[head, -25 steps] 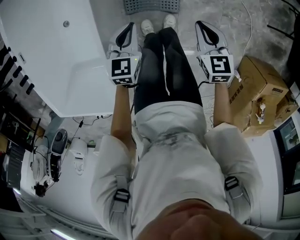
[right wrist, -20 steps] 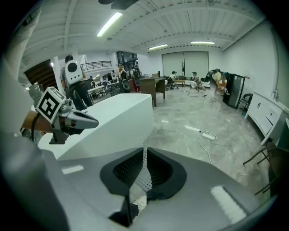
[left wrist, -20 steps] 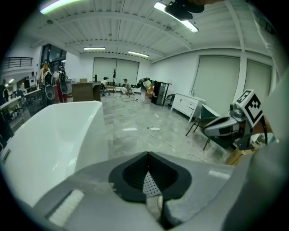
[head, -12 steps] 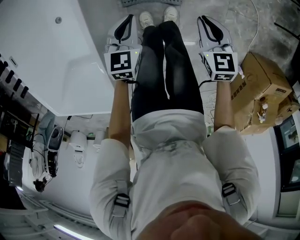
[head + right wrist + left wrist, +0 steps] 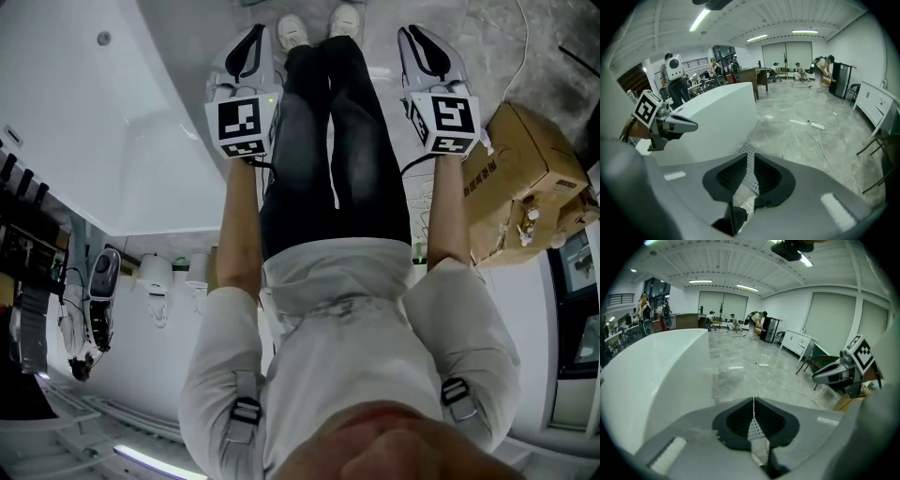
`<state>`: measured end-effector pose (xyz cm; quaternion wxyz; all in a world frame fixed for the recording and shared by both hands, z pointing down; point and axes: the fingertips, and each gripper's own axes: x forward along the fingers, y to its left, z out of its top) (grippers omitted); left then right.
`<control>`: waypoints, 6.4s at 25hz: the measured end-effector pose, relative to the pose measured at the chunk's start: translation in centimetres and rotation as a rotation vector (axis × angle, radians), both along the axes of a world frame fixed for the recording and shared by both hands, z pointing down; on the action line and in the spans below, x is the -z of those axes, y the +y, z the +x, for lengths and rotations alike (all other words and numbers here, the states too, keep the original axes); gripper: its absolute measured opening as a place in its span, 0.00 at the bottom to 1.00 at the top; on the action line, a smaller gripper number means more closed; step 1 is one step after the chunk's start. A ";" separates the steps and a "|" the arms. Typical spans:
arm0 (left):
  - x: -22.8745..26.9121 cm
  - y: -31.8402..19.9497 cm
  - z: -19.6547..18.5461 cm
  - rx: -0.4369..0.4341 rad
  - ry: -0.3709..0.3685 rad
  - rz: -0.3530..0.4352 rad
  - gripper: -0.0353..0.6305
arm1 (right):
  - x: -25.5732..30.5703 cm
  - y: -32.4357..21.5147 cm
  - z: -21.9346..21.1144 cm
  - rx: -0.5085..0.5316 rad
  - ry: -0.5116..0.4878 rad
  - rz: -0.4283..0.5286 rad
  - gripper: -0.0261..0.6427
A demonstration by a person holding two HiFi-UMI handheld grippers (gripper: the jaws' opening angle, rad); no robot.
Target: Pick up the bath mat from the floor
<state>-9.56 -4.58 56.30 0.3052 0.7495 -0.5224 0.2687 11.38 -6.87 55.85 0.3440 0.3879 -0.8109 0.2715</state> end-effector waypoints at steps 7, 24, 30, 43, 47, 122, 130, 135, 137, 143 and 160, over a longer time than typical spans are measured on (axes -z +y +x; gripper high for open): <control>-3.2 -0.2 -0.7 0.009 0.011 -0.023 0.08 | -2.8 0.3 -0.5 -0.015 0.015 -0.024 0.12; -13.1 -1.2 -2.7 0.006 0.007 -0.117 0.16 | -12.5 -0.6 -0.4 -0.010 0.078 -0.099 0.17; -17.2 -1.2 -3.2 0.009 -0.005 -0.150 0.18 | -16.0 -1.1 -0.1 0.000 0.093 -0.114 0.18; -25.7 -0.5 -4.4 -0.018 -0.052 -0.228 0.25 | -24.1 -1.3 0.8 0.022 0.125 -0.153 0.23; -28.3 -0.1 -4.6 -0.026 -0.056 -0.249 0.26 | -26.6 -1.8 1.5 0.010 0.131 -0.156 0.25; -55.9 -0.8 -10.0 0.122 -0.113 -0.425 0.67 | -53.9 -2.0 3.3 -0.190 0.017 -0.358 0.52; -55.1 -0.2 -9.5 0.056 -0.113 -0.477 0.54 | -52.8 -2.1 2.4 -0.161 -0.009 -0.352 0.38; -54.3 0.0 -9.0 0.045 -0.098 -0.479 0.44 | -52.2 -2.3 2.1 -0.160 -0.009 -0.336 0.31; -54.0 -0.1 -8.8 0.045 -0.088 -0.475 0.40 | -51.9 -2.5 2.3 -0.172 -0.008 -0.329 0.27; -52.4 -0.5 -7.9 0.028 -0.071 -0.461 0.27 | -50.4 -3.1 1.8 -0.151 0.004 -0.304 0.20; -44.9 0.0 -6.1 -0.009 -0.025 -0.453 0.17 | -43.1 -2.3 2.3 -0.077 0.086 -0.284 0.12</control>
